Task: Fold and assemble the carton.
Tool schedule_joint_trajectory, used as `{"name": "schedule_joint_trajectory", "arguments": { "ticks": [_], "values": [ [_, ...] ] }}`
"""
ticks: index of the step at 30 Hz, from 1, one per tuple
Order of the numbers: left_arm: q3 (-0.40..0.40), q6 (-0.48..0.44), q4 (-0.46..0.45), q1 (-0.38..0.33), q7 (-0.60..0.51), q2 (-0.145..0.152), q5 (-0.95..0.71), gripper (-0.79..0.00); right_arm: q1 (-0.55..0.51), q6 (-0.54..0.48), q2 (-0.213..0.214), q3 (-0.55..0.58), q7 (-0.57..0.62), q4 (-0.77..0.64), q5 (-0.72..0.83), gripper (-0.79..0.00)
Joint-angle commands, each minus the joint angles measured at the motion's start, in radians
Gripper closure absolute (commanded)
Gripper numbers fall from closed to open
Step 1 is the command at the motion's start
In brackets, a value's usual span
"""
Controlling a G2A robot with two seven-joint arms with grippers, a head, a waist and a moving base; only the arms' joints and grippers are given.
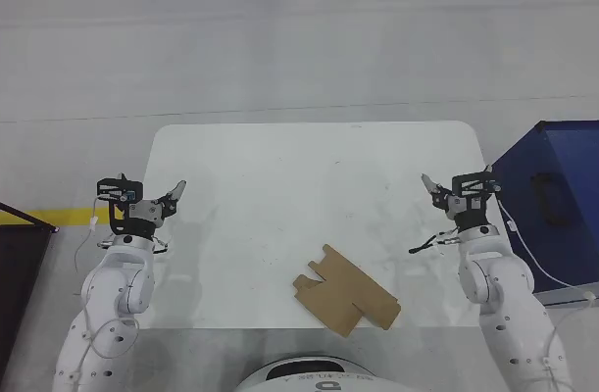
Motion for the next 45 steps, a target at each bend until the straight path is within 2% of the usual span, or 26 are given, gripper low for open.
{"name": "schedule_joint_trajectory", "arguments": {
  "ticks": [1, 4, 9, 13, 17, 22, 28, 35, 43, 45],
  "values": [
    [0.0, 0.0, 0.0, 0.0, 0.0, 0.0, 0.0, -0.785, -0.031, -0.098, 0.002, -0.003, 0.0, -0.045, 0.033, -0.785],
    [0.0, 0.0, 0.0, 0.0, 0.0, 0.0, 0.0, -0.785, -0.097, -0.273, 0.012, 0.006, 0.027, -0.126, 0.04, -0.785],
    [0.0, 0.0, 0.0, 0.0, 0.0, 0.0, 0.0, -0.785, -0.22, -0.511, 0.029, 0.005, 0.006, -0.245, -0.067, -0.785],
    [0.0, 0.0, 0.0, 0.0, 0.0, 0.0, 0.0, -0.785, -0.276, -0.699, 0.048, 0.002, -0.041, -0.298, -0.273, -0.785],
    [0.0, 0.0, 0.0, 0.0, 0.0, 0.0, 0.0, -0.785, -0.312, -0.803, 0.066, -0.011, -0.122, -0.287, -0.458, -0.785],
    [0.0, 0.0, 0.0, 0.0, 0.0, 0.0, 0.0, -0.785, -0.331, -0.819, 0.077, -0.03, -0.18, -0.255, -0.543, -0.785],
    [0.0, 0.0, 0.0, 0.0, 0.0, 0.0, 0.0, -0.785, -0.343, -0.828, 0.087, -0.049, -0.187, -0.224, -0.592, -0.785],
    [0.0, 0.0, 0.0, 0.0, 0.0, 0.0, 0.0, -0.785, -0.312, -0.752, 0.087, -0.069, -0.065, -0.15, -0.602, -0.785],
    [0.0, 0.0, 0.0, 0.0, 0.0, 0.0, 0.0, -0.785, -0.249, -0.564, 0.078, -0.032, 0.086, -0.112, -0.543, -0.785],
    [0.0, 0.0, 0.0, 0.0, 0.0, 0.0, 0.0, -0.785, -0.233, -0.547, 0.077, -0.034, 0.101, -0.113, -0.528, -0.785]
  ]
}}
